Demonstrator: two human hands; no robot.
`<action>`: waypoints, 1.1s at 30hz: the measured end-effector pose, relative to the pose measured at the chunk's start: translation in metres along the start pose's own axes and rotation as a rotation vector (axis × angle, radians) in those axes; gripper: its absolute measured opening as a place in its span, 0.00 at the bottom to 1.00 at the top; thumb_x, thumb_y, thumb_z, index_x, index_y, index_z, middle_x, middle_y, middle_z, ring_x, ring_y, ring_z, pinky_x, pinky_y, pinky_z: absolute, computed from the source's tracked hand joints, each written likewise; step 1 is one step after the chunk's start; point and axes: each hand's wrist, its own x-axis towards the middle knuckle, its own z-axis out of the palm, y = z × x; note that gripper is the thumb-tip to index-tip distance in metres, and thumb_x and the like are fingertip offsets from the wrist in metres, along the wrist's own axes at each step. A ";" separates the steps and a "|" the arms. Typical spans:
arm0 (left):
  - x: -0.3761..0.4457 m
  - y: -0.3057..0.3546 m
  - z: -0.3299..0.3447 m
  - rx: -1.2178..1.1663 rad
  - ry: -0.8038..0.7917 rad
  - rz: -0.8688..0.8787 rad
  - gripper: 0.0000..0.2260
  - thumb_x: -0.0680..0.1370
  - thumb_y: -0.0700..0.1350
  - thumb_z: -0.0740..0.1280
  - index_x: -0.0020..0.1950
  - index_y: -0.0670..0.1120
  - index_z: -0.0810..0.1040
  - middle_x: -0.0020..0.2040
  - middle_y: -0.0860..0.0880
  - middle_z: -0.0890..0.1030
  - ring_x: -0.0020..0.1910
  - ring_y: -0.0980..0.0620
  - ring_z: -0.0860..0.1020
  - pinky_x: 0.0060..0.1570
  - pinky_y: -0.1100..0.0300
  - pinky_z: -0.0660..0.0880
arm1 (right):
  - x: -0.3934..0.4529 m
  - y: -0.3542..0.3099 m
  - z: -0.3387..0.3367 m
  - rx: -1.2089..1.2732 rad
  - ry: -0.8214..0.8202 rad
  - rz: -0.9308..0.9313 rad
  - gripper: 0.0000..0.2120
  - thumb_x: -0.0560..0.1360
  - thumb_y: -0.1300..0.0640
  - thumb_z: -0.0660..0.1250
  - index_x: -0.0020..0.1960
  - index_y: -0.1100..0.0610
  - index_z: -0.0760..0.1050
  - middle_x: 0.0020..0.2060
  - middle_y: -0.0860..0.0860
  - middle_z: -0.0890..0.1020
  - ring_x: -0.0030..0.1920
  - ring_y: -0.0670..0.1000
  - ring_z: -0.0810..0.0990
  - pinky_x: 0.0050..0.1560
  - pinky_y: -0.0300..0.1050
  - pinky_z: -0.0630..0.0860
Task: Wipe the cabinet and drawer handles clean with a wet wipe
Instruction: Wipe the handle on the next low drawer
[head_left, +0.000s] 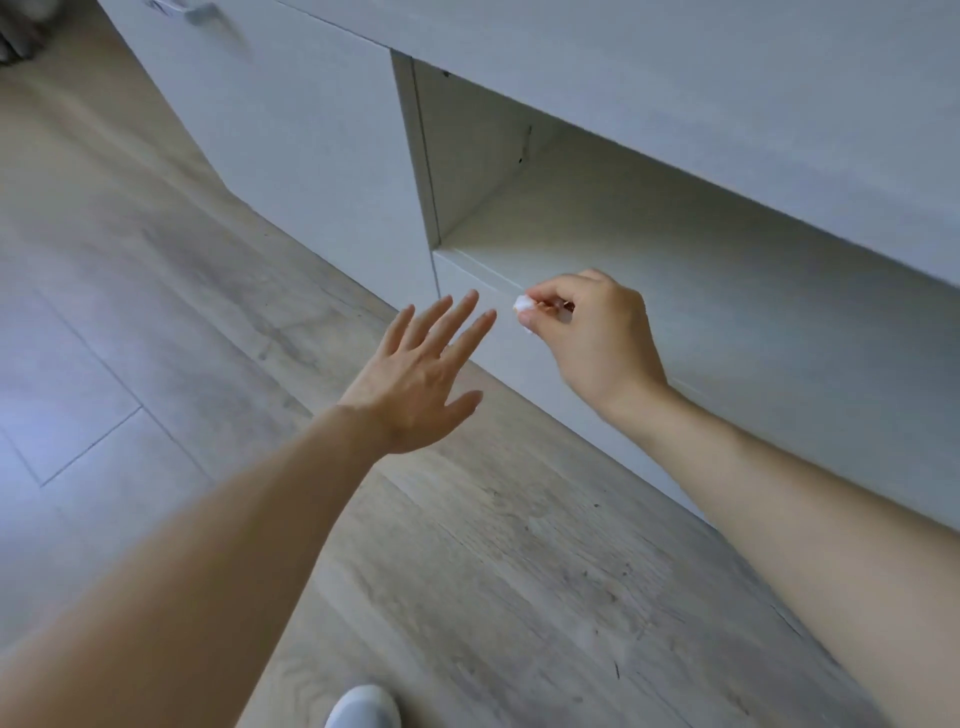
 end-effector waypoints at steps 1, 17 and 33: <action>-0.006 -0.004 -0.016 -0.001 -0.036 -0.025 0.33 0.78 0.62 0.48 0.75 0.54 0.33 0.77 0.52 0.36 0.76 0.51 0.37 0.72 0.51 0.34 | 0.002 -0.014 -0.007 0.011 -0.034 0.024 0.06 0.76 0.55 0.68 0.51 0.55 0.81 0.47 0.51 0.79 0.47 0.50 0.78 0.51 0.46 0.77; -0.015 -0.119 -0.253 -0.042 -0.086 -0.065 0.30 0.81 0.60 0.49 0.77 0.51 0.40 0.78 0.52 0.49 0.76 0.53 0.44 0.73 0.54 0.35 | 0.105 -0.219 -0.076 -0.180 -0.213 0.115 0.07 0.76 0.57 0.66 0.49 0.58 0.81 0.48 0.54 0.78 0.47 0.53 0.77 0.48 0.47 0.75; -0.012 -0.391 -0.287 0.032 -0.242 0.080 0.26 0.82 0.58 0.49 0.77 0.49 0.51 0.77 0.50 0.52 0.76 0.52 0.48 0.74 0.52 0.39 | 0.220 -0.361 0.102 -0.130 -0.246 0.342 0.05 0.75 0.58 0.67 0.49 0.56 0.81 0.47 0.51 0.77 0.46 0.50 0.77 0.44 0.43 0.72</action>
